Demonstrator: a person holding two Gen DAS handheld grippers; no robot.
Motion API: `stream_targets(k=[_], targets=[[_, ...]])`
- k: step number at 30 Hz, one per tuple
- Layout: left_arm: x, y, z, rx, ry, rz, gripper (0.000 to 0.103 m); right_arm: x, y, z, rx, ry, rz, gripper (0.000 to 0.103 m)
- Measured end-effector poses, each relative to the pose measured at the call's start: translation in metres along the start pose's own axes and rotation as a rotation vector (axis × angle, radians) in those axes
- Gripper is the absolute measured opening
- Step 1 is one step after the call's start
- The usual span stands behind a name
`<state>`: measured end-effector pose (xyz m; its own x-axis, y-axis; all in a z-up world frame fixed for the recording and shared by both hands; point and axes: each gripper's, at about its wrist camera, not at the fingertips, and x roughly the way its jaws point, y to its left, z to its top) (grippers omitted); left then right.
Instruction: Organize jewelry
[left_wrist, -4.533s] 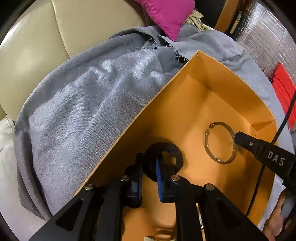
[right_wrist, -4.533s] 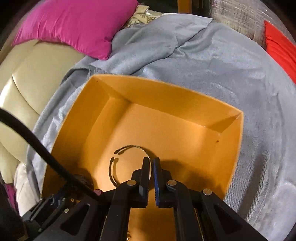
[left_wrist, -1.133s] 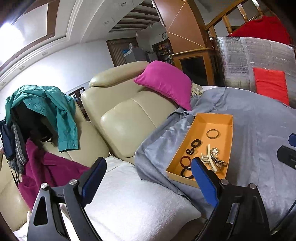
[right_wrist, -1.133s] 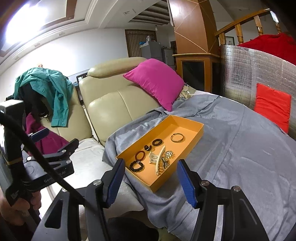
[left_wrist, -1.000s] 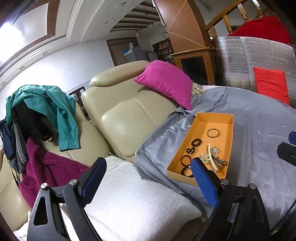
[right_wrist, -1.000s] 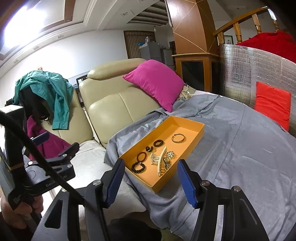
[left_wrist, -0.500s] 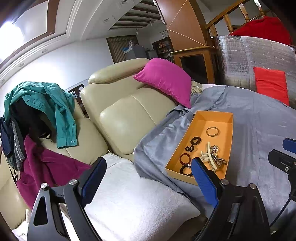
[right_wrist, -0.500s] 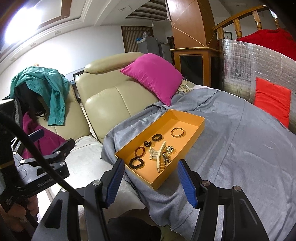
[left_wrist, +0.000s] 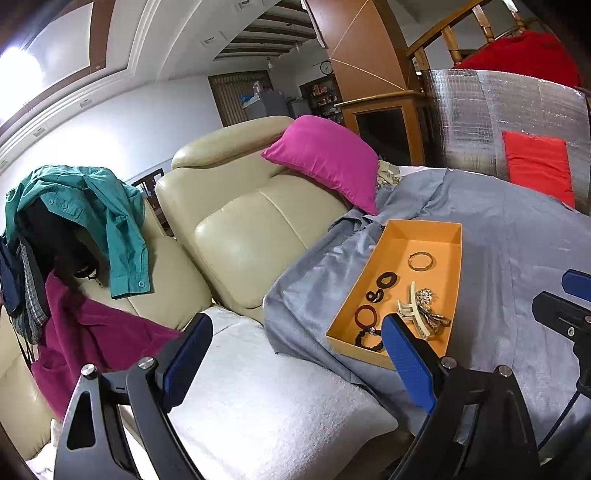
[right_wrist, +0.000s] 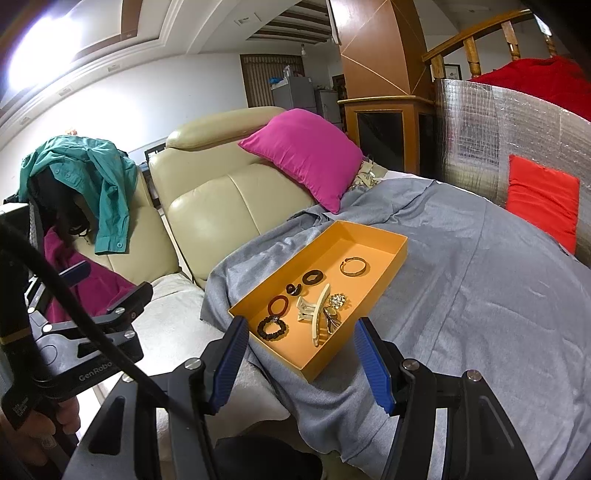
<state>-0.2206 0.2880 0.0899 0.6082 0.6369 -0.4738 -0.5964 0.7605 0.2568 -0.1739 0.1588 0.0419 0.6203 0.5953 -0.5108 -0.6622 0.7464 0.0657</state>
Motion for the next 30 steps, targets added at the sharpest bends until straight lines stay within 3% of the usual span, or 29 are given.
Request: stream_targets(k=[30], targets=[[0.014, 0.002, -0.004, -0.01, 0.019, -0.021, 0.093, 0.01, -0.001, 0.004, 0.007, 0.02, -0.018, 0.063]])
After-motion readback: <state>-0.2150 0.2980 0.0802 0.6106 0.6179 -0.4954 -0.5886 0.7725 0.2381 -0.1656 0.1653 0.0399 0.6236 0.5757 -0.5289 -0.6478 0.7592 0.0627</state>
